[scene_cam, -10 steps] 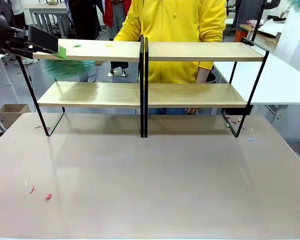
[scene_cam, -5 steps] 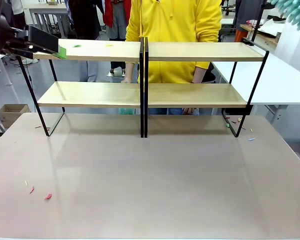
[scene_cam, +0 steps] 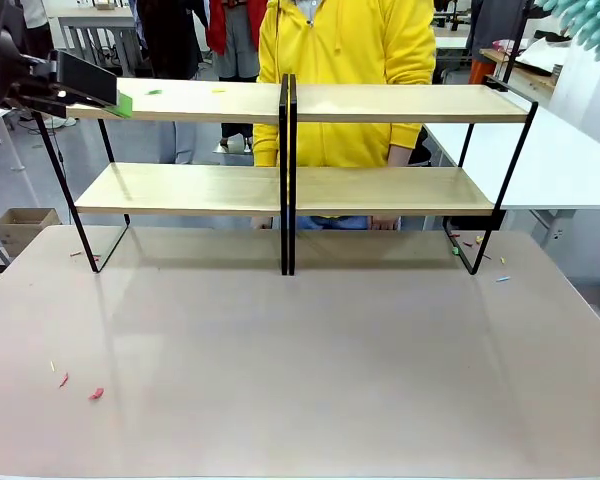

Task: Clean the shelves.
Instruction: Place the Duster on the table.

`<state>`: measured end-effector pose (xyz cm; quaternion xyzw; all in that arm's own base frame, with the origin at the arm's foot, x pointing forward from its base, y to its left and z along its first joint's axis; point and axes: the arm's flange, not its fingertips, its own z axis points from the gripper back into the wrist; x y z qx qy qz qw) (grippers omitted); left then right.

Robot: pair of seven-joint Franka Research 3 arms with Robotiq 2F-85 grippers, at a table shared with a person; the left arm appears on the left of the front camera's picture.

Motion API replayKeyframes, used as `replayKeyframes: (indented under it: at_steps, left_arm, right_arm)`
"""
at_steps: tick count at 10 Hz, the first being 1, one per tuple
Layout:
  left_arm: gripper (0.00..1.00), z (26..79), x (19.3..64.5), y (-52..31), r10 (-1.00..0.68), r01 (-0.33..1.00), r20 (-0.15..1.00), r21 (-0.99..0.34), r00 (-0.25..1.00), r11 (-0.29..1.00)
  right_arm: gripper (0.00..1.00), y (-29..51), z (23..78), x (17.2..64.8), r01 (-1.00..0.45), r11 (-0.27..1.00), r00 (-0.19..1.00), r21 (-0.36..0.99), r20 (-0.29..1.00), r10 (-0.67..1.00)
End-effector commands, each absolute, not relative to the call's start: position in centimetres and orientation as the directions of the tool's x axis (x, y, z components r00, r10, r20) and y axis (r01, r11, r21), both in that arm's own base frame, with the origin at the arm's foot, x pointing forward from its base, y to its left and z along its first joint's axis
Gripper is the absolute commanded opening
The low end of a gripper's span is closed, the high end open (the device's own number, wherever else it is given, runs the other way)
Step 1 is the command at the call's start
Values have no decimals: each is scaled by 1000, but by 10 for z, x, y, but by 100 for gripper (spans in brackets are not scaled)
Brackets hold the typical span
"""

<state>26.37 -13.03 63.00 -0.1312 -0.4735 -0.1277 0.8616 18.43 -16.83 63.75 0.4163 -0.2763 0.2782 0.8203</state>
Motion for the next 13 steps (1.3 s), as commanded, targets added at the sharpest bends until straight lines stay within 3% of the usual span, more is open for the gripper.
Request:
replayKeyframes:
  at_steps: [1,2,3,4,5,6,7,8,9,11,13]
  left_arm:
    - [100,630,263,-129,-95,341,851,-103,517,934]
    - [100,630,263,-129,-95,341,851,-103,517,934]
    - [100,630,264,-130,-96,344,849,-105,519,933]
    - [100,614,280,-133,-139,448,656,-331,742,831]
    - [100,589,286,-116,-171,438,483,-518,859,735]
    - [100,553,289,-90,-186,352,305,-697,934,625]
    - [100,506,297,-61,-225,241,139,-811,964,533]
    - [100,450,301,-34,-208,106,12,-889,978,445]
    - [100,405,303,-23,-248,53,-36,-938,968,342]
    - [100,337,311,-19,-335,20,-23,-992,942,125]
    - [100,302,323,-15,-240,-28,-19,-999,971,-33]
  right_arm:
    - [12,-170,639,183,-700,487,677,521,701,224]
    - [12,-168,637,184,-686,499,693,529,685,226]
    - [12,-141,644,200,-715,485,698,503,550,458]
    - [12,-100,640,235,-809,399,576,432,445,685]
    - [12,-58,621,274,-861,270,427,431,322,845]
    - [12,-28,589,307,-834,208,342,511,184,921]
    - [12,-11,559,326,-799,228,318,557,68,946]
    - [12,0,530,339,-782,199,282,591,52,958]
    - [12,5,504,350,-756,151,232,637,45,972]
    - [12,11,455,377,-716,196,254,670,-11,967]
    - [12,19,423,402,-718,191,275,669,21,961]
